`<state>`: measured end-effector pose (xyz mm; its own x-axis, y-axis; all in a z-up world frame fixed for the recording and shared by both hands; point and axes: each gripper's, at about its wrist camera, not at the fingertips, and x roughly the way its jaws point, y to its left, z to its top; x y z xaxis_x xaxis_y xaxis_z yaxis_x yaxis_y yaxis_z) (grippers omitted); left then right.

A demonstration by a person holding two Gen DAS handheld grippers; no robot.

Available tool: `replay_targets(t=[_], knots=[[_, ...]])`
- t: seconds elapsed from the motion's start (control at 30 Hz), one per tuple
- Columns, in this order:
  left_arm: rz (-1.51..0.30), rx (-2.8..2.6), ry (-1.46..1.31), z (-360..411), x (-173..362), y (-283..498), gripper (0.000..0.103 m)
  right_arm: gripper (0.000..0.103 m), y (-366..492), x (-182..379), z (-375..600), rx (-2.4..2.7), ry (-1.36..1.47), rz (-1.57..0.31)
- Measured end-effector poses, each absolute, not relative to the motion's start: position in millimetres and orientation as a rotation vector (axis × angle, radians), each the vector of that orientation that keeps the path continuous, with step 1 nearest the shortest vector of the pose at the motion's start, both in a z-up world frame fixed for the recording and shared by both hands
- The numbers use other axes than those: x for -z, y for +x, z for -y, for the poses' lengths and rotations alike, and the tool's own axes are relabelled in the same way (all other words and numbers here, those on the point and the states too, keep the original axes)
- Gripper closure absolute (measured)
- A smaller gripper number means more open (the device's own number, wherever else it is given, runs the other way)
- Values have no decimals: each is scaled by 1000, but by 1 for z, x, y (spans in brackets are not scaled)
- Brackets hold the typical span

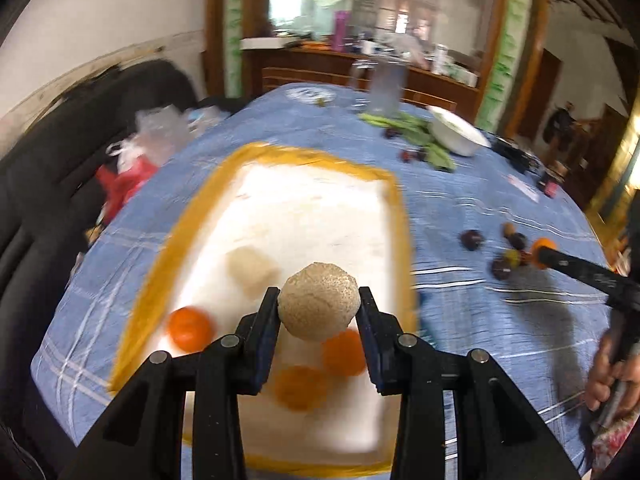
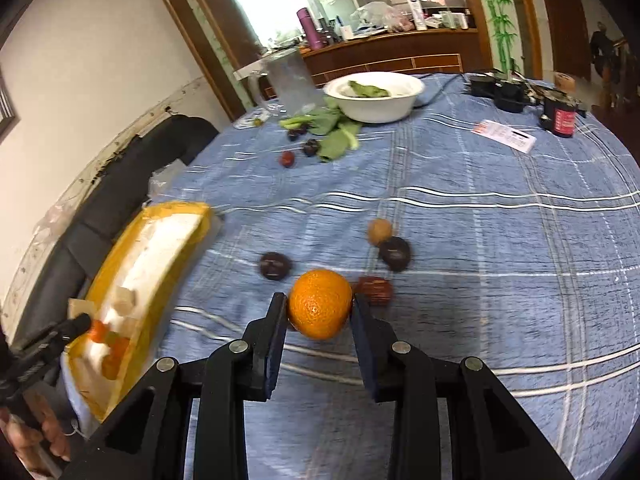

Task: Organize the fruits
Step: 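Carry both fruits over the tray and open both grippers to drop them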

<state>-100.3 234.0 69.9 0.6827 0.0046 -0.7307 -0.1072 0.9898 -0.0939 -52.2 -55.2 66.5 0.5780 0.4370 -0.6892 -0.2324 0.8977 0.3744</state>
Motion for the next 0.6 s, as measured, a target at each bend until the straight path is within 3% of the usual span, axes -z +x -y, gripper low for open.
replay_targets(t=[0.27, 0.53, 0.6], knots=[[-839, -121, -208, -276, -52, -113, 66, 68, -49, -81, -59, -566, 163, -930], [-850, -132, -232, -296, -42, -114, 66, 68, -35, -58, -156, -618, 13, -999], [-847, -129, -242, -298, -42, -115, 62, 68, -30, -51, -167, -611, -13, -1011]])
